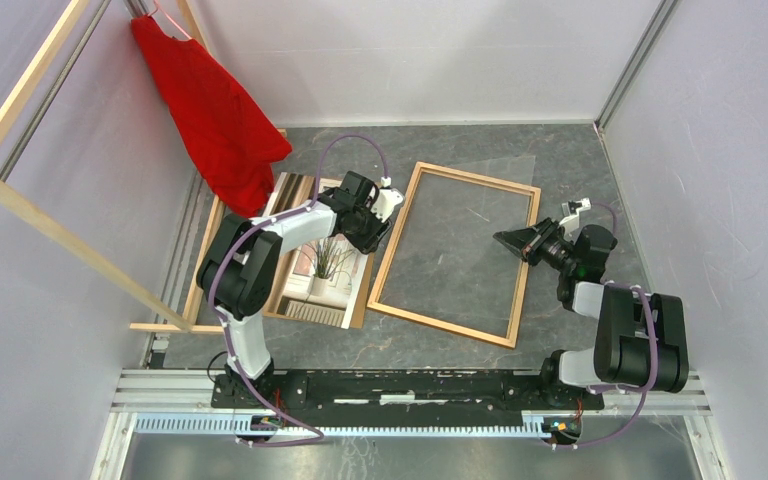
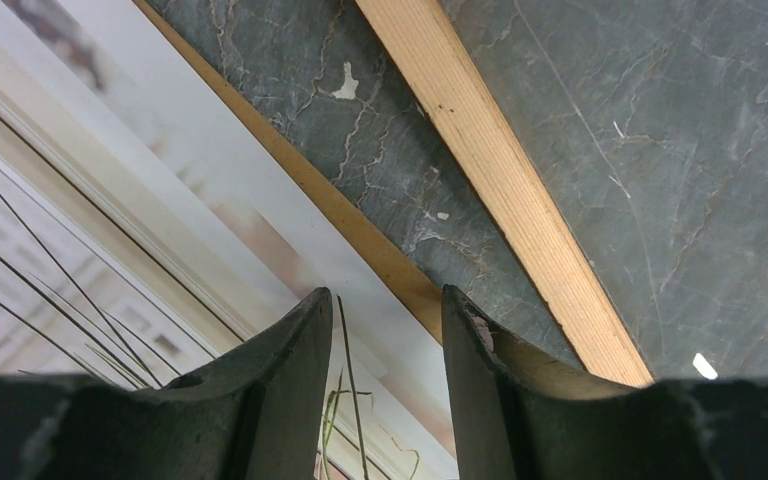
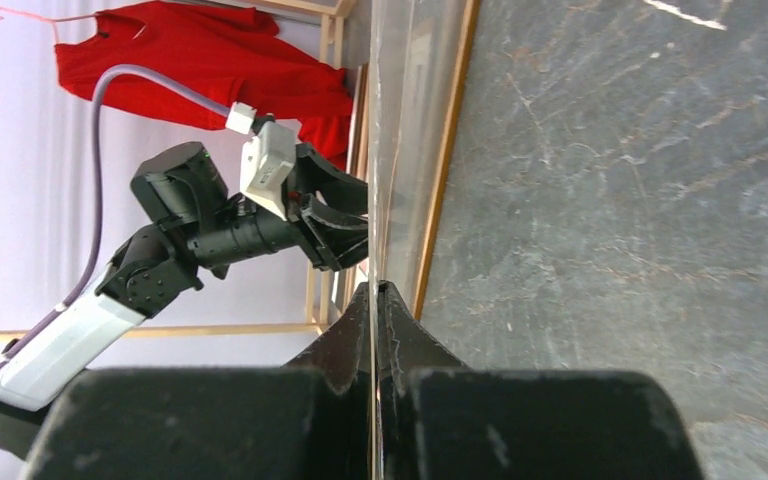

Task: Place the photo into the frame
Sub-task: Place the photo frame item in the photo frame.

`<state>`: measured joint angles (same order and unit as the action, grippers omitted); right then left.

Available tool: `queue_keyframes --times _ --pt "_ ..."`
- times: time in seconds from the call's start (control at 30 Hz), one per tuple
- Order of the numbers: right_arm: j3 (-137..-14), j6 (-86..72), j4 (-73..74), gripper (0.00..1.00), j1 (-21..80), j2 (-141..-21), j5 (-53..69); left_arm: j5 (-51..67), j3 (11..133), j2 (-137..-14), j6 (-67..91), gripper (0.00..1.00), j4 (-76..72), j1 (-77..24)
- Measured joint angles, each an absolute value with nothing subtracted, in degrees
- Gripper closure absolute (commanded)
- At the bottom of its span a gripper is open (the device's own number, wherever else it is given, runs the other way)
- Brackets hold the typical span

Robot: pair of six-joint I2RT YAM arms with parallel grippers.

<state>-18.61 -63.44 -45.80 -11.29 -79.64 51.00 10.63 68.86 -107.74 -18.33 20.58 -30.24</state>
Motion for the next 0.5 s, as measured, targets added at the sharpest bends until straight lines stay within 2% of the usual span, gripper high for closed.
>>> queue_keyframes --times 0.2,0.5 --pt "-18.6 -66.9 -50.4 1.00 -9.1 -80.8 50.8 10.6 68.6 -107.7 -18.3 0.50 19.8 -30.4" --pt "-18.6 -67.1 -49.9 1.00 -8.8 -81.1 50.2 10.7 68.2 -107.7 -18.4 0.51 19.1 -30.4"
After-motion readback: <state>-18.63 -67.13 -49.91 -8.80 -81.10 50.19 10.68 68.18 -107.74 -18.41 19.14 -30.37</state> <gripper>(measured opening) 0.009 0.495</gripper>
